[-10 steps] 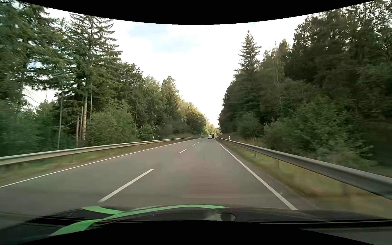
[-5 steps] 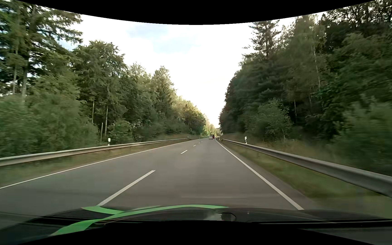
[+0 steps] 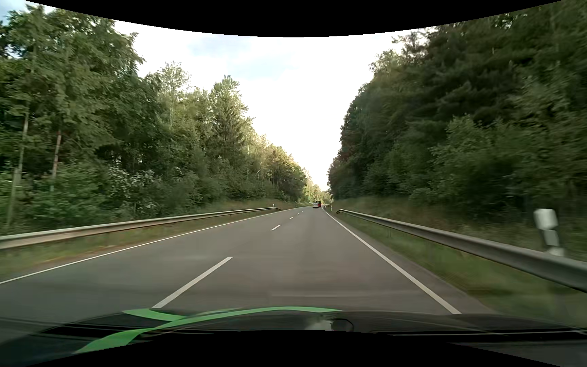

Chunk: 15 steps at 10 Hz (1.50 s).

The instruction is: Follow the waypoints while adhering to traffic rules and regulations

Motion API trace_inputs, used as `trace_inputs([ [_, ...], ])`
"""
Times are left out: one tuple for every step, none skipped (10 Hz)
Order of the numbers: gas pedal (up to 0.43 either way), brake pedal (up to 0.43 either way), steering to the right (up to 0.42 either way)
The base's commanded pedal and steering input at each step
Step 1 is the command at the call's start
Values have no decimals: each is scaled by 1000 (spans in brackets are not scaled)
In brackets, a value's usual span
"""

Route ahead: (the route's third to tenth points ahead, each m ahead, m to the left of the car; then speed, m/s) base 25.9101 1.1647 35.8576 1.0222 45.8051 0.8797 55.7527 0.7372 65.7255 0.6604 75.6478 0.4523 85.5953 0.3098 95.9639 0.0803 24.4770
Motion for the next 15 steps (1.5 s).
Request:
trace_inputs([
  [287, 0, 1],
  [299, 0, 1],
  [299, 0, 1],
  [299, 0, 1],
  [287, 0, 1],
  [268, 0, 1],
  [268, 0, 1],
  [268, 0, 0],
  [280, 0, 0],
  [299, 0, 0],
  [311, 0, 0],
  [319, 0, 0],
  [319, 0, 0],
  [319, 0, 0],
  [339, 0, 0],
])
